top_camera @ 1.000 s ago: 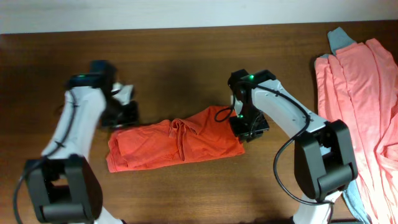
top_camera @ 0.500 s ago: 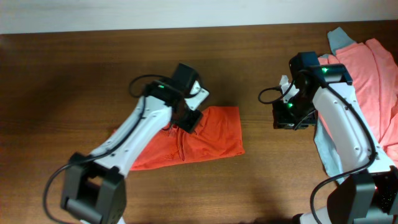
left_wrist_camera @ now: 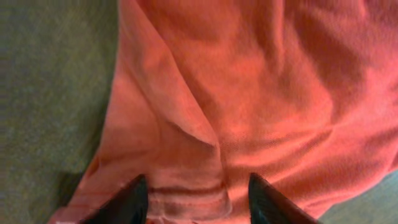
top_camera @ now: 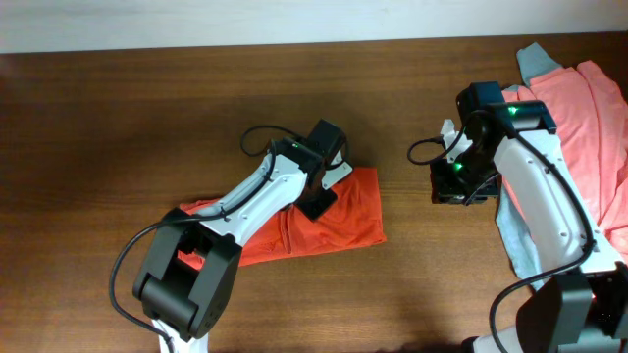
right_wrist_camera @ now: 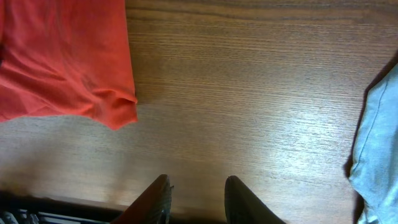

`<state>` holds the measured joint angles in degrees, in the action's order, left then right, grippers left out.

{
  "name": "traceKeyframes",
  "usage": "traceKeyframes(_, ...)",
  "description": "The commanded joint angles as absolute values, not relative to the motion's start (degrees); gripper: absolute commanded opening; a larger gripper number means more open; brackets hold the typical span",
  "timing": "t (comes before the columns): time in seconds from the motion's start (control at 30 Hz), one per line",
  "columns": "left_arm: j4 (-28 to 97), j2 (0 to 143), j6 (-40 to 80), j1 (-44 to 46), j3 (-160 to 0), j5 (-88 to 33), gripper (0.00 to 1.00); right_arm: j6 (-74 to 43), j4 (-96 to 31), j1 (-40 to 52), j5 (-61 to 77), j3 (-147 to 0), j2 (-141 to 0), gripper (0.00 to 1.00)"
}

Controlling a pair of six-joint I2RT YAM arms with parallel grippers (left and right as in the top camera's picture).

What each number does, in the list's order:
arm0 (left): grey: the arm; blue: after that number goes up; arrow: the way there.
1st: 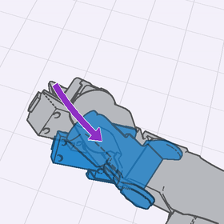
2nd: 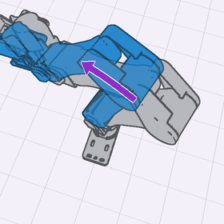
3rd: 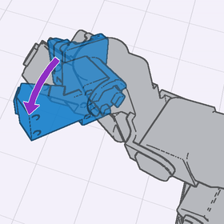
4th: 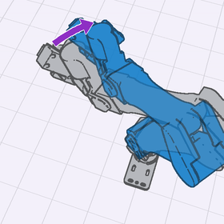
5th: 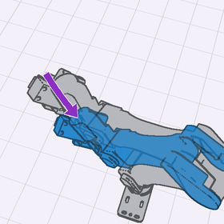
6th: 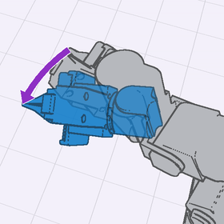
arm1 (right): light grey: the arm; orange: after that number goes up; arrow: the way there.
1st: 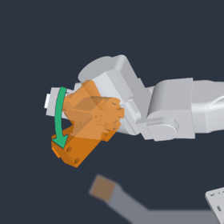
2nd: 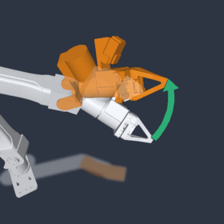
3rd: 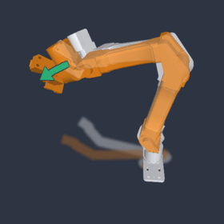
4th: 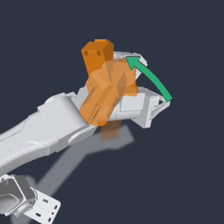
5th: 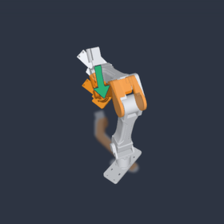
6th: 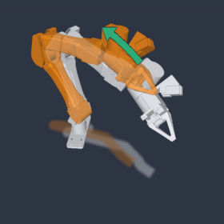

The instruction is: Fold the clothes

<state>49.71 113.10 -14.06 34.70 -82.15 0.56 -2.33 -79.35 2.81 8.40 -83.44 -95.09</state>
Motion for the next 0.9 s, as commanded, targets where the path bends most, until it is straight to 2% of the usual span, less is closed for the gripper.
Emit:
traceKeyframes(0.0, 48.3, 113.8, -14.7, 34.7, -82.6, 1.8, 0.24, -1.7, -79.8, 2.5, 8.3, -83.9, -94.8, 0.33)
traceKeyframes(0.07, 47.3, 113.8, -14.7, 34.7, -82.6, 5.2, 0.11, -1.7, -79.9, 2.5, 8.3, -83.9, -94.9, 0.33)
traceKeyframes(0.1, 46.4, 113.8, -14.6, 34.7, -82.6, 8.2, 0.09, -1.7, -80.0, 2.5, 8.3, -83.9, -94.8, 0.33)
traceKeyframes(0.4, 45.8, 113.8, -13.5, 34.2, -82.6, 12.6, 0.05, -1.7, -80.2, 2.5, 8.3, -83.9, -94.8, 0.33)
traceKeyframes(0.47, 43.6, 113.8, -10.5, 33.2, -82.6, 17.5, 0.05, -1.7, -80.2, 2.5, 8.3, -83.9, -94.8, 0.33)
traceKeyframes(0.5, 42.1, 113.8, -9.2, 32.5, -82.6, 19.6, 0.08, -1.7, -80.3, 2.5, 8.3, -83.9, -94.8, 0.33)
traceKeyframes(0.53, 41.0, 113.8, -8.7, 31.8, -82.6, 19.9, 0.21, -1.7, -80.3, 2.5, 8.3, -83.9, -94.8, 0.33)
traceKeyframes(0.57, 40.6, 113.8, -8.3, 31.3, -82.6, 19.9, 0.28, -1.7, -80.4, 2.5, 8.3, -83.9, -94.8, 0.33)
traceKeyframes(0.67, 40.5, 113.8, -5.8, 29.6, -82.6, 20.0, 0.39, -1.7, -80.4, 2.5, 8.3, -83.9, -94.9, 0.33)
traceKeyframes(0.73, 41.3, 113.8, -3.9, 28.5, -82.6, 20.0, 0.42, -1.7, -80.4, 2.5, 8.3, -83.9, -94.8, 0.33)
traceKeyframes(0.83, 47.0, 113.8, 1.0, 28.1, -84.1, 17.6, 0.39, -1.7, -80.4, 2.6, 8.3, -83.9, -94.9, 0.33)
traceKeyframes(0.87, 51.7, 113.4, 1.1, 28.7, -86.1, 13.0, 0.25, -1.7, -80.2, 2.6, 8.3, -83.9, -94.9, 0.33)
